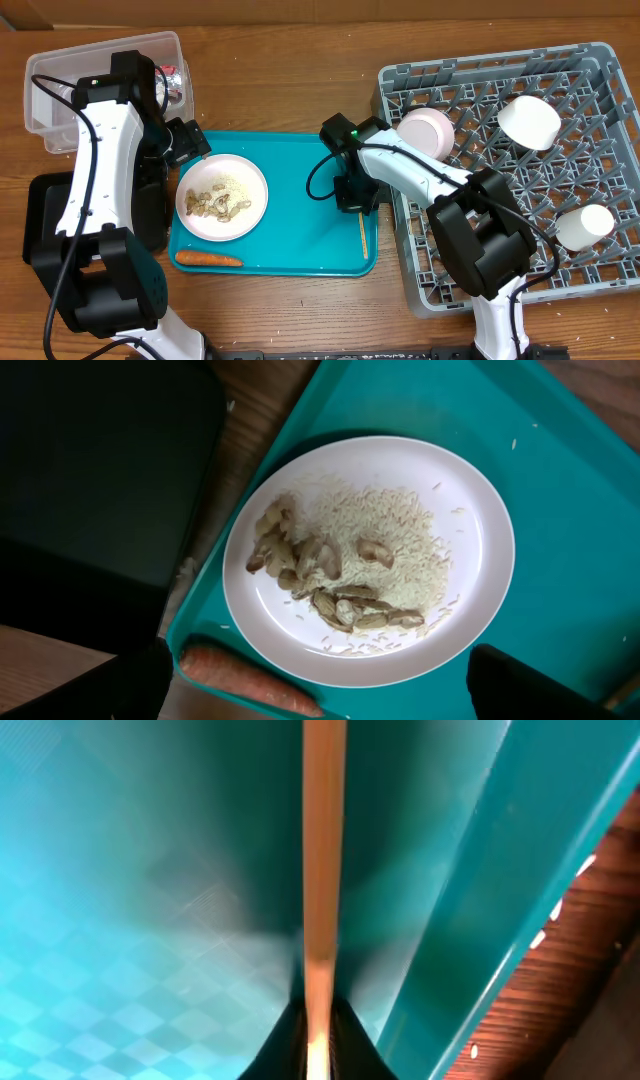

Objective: Sort waste into correct bins and load items into the dishwasher
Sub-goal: 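Grasp the second chopstick on the tray with the right gripper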

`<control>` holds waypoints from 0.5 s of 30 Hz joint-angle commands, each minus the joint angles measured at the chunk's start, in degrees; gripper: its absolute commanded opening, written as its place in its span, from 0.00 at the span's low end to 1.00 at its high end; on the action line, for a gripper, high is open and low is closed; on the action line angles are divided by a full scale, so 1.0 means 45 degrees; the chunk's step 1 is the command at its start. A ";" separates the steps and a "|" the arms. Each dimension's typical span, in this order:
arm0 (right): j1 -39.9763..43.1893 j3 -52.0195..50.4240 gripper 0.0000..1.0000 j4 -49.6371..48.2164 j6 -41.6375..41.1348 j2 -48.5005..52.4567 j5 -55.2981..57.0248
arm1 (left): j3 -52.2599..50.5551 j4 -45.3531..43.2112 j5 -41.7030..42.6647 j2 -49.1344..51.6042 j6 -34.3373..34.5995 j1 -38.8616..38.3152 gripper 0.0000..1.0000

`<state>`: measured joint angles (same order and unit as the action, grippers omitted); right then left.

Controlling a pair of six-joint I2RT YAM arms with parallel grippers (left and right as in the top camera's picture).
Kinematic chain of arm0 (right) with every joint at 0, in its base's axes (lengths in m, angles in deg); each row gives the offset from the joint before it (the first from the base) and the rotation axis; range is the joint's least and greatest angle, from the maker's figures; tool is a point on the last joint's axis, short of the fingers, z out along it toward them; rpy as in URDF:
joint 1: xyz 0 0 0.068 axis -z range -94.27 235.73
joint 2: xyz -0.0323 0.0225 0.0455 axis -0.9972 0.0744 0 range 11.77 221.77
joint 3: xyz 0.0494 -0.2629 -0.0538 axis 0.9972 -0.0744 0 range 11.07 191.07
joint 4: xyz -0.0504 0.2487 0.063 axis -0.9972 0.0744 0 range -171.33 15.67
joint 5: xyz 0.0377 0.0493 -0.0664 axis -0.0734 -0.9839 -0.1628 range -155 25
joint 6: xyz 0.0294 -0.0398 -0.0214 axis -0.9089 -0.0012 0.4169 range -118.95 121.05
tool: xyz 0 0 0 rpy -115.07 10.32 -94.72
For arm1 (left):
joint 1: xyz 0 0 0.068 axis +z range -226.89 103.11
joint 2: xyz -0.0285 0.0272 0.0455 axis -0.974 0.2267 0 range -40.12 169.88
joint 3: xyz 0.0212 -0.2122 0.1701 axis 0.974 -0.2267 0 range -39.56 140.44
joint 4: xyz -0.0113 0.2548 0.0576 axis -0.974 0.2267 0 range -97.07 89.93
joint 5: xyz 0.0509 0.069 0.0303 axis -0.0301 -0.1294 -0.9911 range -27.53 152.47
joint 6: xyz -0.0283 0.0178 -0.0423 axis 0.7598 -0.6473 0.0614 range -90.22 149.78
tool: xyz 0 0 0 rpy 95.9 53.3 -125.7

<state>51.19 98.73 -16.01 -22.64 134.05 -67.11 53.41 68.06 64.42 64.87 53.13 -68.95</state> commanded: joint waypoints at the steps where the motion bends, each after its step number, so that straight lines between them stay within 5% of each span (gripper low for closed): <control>1: -0.0049 0.0078 0.04 0.0131 -0.0083 0.0248 0.0155 | 0.0189 -0.0049 0.0141 -0.0442 -0.0340 -0.0058 0.96; 15: 0.1632 0.3900 0.04 0.2973 0.1705 -0.3230 0.1103 | 0.0189 -0.0029 0.0136 -0.0442 -0.0340 -0.0053 0.96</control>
<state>55.01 113.66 -3.16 -18.79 127.40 -64.86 53.41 68.11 64.44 64.87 53.13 -68.95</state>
